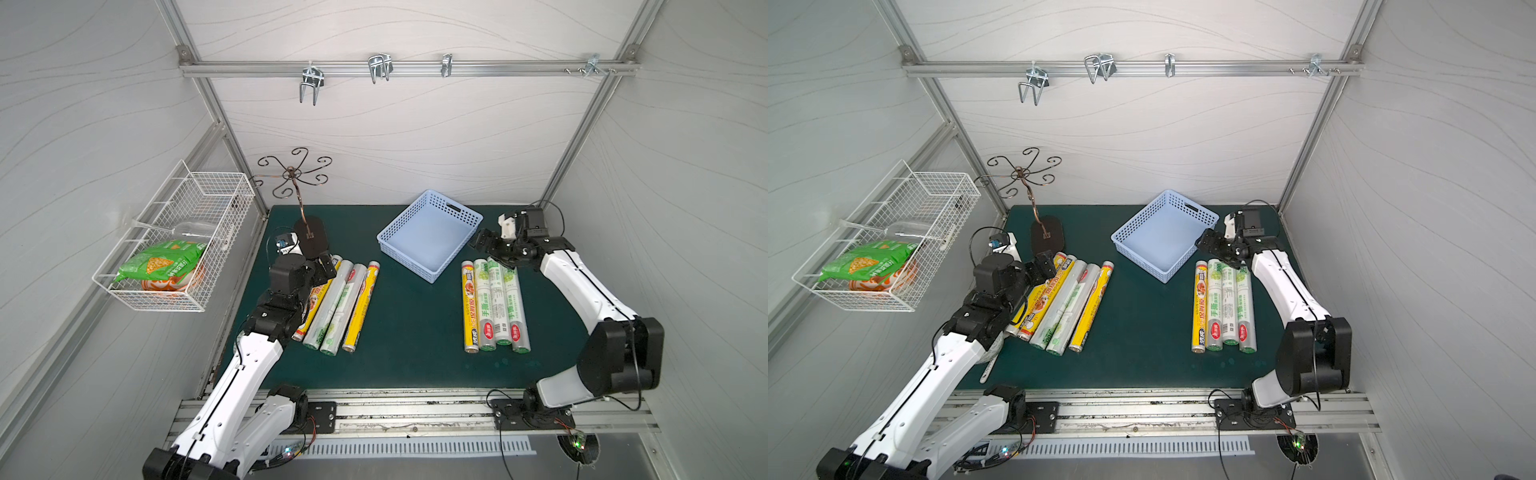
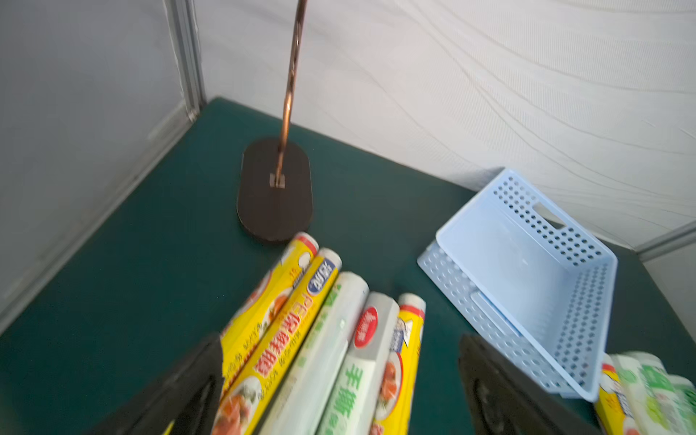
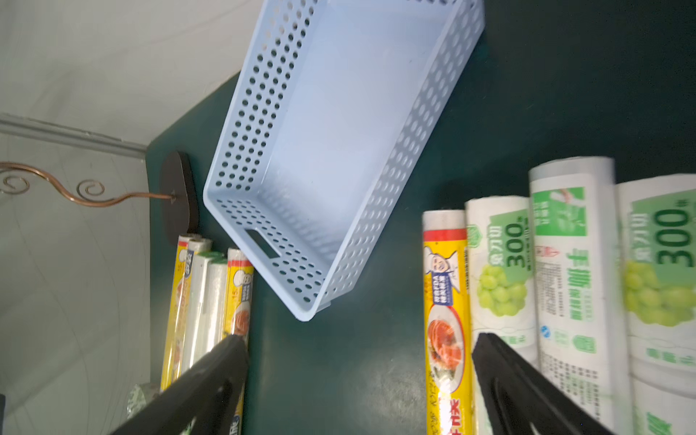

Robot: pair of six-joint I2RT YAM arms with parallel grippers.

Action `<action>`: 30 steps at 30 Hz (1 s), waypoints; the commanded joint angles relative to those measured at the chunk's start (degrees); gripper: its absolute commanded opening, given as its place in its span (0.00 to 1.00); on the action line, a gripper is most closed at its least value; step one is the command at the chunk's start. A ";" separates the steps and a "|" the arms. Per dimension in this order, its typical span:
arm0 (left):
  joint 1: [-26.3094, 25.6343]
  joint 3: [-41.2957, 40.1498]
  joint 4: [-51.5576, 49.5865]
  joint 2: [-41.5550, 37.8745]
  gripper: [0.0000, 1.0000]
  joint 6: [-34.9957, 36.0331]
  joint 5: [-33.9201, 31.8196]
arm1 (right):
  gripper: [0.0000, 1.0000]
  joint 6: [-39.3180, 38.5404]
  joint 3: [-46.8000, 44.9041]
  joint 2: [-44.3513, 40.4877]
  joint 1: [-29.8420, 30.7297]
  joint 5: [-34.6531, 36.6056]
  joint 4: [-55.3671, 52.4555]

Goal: Put the plastic wrap into the basket
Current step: Move the basket to the center of the board.

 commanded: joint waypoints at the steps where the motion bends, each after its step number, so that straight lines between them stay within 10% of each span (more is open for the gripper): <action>1: 0.16 4.00 -10.28 -1.23 1.00 -3.86 9.57 | 0.96 0.74 3.80 3.54 3.14 -0.45 -5.12; 30: 0.24 1.64 -10.94 0.46 1.00 -6.81 14.55 | 0.64 -3.39 35.41 37.98 8.29 13.68 -19.13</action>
